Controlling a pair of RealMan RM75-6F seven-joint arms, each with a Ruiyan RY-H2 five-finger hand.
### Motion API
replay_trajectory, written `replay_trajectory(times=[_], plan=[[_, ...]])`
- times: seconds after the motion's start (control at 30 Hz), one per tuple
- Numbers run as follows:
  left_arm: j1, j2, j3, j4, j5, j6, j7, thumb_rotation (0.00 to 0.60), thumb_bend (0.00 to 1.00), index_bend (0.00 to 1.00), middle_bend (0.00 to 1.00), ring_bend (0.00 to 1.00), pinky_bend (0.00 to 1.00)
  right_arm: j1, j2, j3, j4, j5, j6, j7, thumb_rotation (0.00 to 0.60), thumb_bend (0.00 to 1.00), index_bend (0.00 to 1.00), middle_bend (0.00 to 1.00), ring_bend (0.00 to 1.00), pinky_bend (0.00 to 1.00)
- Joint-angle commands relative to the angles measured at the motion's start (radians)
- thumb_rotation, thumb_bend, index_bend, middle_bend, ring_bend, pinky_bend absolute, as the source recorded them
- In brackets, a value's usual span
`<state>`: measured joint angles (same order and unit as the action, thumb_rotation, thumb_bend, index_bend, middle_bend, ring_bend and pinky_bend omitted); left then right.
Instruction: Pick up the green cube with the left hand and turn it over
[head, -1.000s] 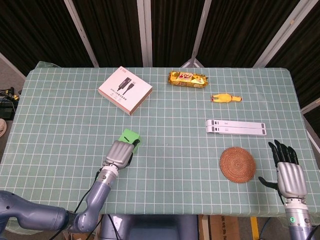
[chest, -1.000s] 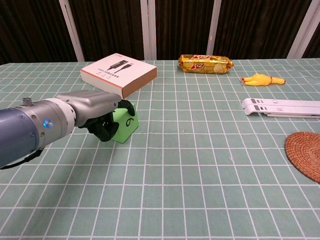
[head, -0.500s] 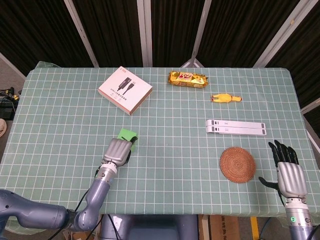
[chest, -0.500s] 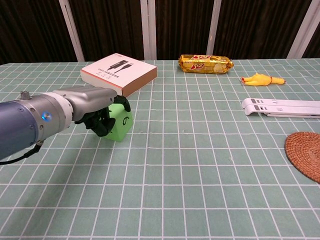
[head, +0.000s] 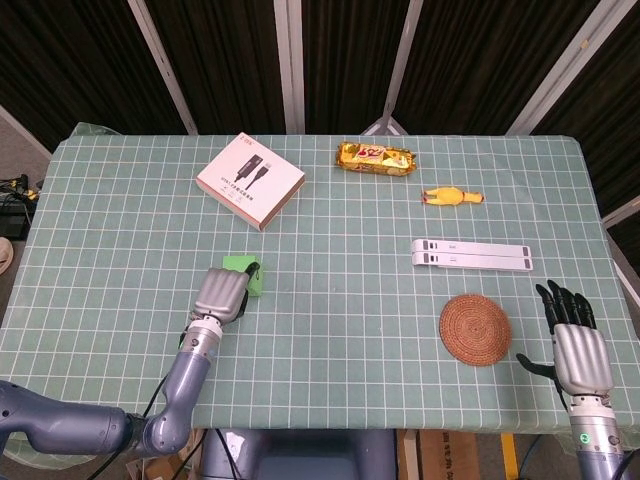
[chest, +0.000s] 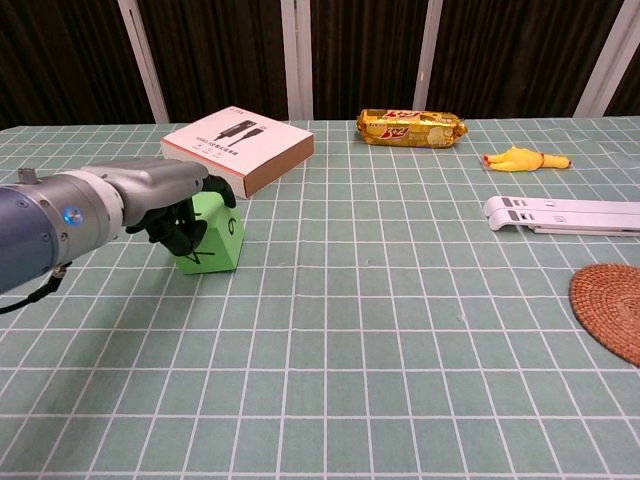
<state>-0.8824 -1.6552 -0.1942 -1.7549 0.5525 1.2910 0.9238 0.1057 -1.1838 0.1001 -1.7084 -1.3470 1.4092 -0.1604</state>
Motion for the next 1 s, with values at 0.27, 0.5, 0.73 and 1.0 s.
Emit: replay_trajectory(times=[0.27,0.5,0.73,1.0], plan=[[0.017,0.06,-0.048,-0.08,0.105,-0.052,-0.142,0.6,0.79,0.21,0.77,0.69,0.8,0.001,-0.002,0.002,0.003,0.005,0.0,-0.002,0.6,0.07,0.05,0.0,0.0,0.0],[0.077,0.252,-0.043,-0.338,0.264,-0.053,-0.236,0.6,0.6,0.21,0.55,0.48,0.76,0.002,-0.003,-0.001,0.0,0.002,-0.001,-0.007,0.6,0.07,0.05,0.0,0.0,0.0],[0.262,0.461,0.103,-0.483,0.503,0.204,-0.171,0.6,0.35,0.19,0.2,0.04,0.2,0.002,-0.001,-0.004,0.001,-0.003,-0.001,-0.01,0.6,0.07,0.05,0.0,0.0,0.0],[0.567,0.45,0.233,-0.147,0.817,0.539,-0.571,0.6,0.34,0.19,0.17,0.01,0.12,0.007,-0.008,-0.013,0.013,-0.04,0.005,-0.01,0.6,0.07,0.05,0.0,0.0,0.0]])
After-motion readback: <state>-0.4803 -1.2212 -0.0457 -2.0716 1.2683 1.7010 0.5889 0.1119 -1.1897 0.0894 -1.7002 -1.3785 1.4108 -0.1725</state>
